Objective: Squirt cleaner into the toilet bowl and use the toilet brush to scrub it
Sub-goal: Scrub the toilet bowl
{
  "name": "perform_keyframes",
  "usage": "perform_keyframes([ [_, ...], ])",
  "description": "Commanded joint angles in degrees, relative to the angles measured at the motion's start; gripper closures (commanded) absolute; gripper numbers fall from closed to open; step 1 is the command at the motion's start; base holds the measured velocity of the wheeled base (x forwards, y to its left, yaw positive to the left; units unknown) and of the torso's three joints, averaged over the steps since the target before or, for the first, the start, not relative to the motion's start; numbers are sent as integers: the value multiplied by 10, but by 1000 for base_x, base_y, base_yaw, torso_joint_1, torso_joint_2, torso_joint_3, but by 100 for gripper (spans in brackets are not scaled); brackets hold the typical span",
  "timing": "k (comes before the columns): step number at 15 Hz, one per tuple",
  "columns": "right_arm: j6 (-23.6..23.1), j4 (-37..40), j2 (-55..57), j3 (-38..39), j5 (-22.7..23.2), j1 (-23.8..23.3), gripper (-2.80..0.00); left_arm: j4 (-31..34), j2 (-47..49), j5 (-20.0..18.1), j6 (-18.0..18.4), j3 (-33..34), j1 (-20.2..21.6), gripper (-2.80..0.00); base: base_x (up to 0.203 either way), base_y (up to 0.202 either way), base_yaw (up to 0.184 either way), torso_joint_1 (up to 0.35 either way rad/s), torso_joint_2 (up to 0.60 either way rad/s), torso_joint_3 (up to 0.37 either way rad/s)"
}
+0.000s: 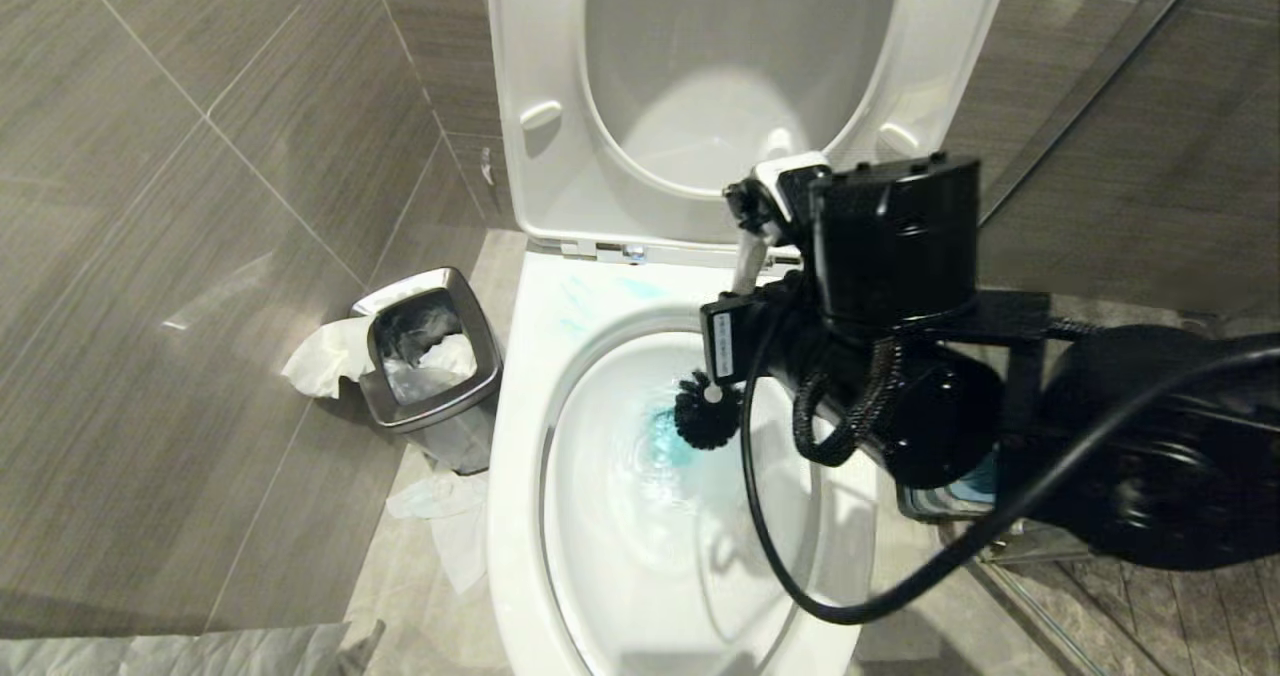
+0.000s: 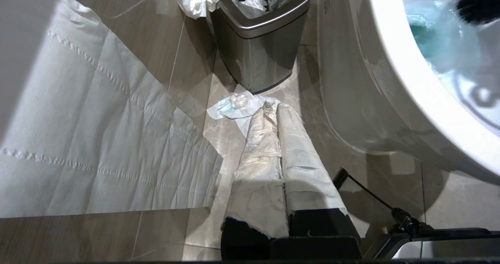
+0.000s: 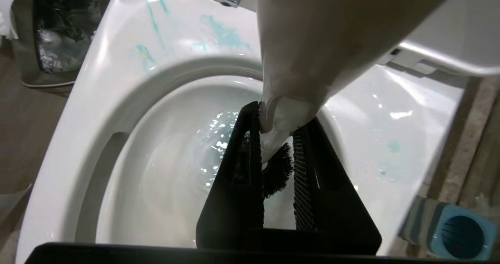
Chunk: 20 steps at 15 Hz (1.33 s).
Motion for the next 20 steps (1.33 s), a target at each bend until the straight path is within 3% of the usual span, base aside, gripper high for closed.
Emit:
perform_keyframes([
  [1, 0, 39, -74, 5, -5, 6, 0, 0, 1, 0, 0, 1, 0, 0, 0, 0, 0, 0, 0, 0],
  [9, 10, 40, -16, 4, -4, 6, 0, 0, 1, 0, 0, 1, 0, 0, 0, 0, 0, 0, 0, 0],
  [20, 38, -17, 129, -8, -9, 4, 0, 0, 1, 0, 0, 1, -2, 0, 0, 0, 0, 0, 0, 0],
])
